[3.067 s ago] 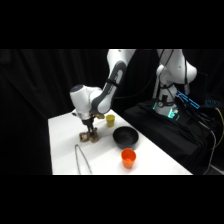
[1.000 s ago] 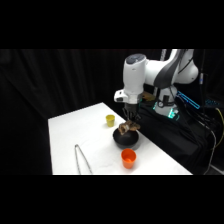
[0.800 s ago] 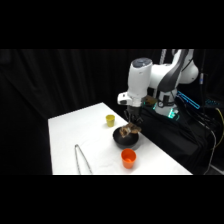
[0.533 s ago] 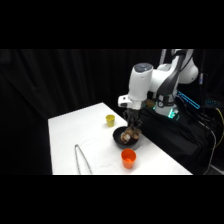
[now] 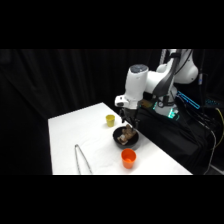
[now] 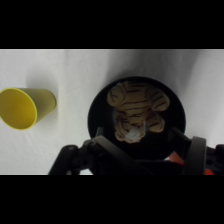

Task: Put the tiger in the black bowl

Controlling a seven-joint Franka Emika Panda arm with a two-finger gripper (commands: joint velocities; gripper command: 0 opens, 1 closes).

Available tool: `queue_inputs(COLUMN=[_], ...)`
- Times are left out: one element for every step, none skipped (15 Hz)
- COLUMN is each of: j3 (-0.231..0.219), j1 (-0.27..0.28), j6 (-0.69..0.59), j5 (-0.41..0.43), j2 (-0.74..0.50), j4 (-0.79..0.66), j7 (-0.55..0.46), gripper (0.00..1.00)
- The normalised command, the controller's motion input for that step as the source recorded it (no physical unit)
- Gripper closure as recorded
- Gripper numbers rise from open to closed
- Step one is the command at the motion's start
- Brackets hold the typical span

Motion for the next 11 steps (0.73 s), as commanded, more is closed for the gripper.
queue_inputs(j3=[0.010, 0.021, 0.025, 0.024, 0.019, 0.013, -0.004, -0.018, -0.042, -0.047, -0.035], j1=[0.005, 0.009, 0.010, 0.015, 0.008, -0.001, -0.010, -0.019, -0.022, -0.025, -0.029], j6=[-0.47, -0.52, -0.58, -0.59, -0.62, -0.60, -0.60, -0.55, -0.50, -0.43, -0.36], j5=[0.101, 0.117, 0.166, 0.224, 0.225, 0.203, 0.223, 0.221, 0.265, 0.262, 0.254], j2=[-0.33, -0.37, -0.38, -0.37, -0.37, -0.36, -0.32, -0.27, -0.20, -0.17, -0.11], j4=[0.09, 0.11, 0.14, 0.15, 0.19, 0.21, 0.26, 0.29, 0.32, 0.31, 0.33], j7=[-0.18, -0.18, -0.22, -0.28, -0.27, -0.26, -0.29, -0.29, -0.33, -0.30, -0.18], gripper=[0.00, 0.00, 0.00, 0.00, 0.00, 0.00, 0.00, 0.00, 0.00, 0.00, 0.00])
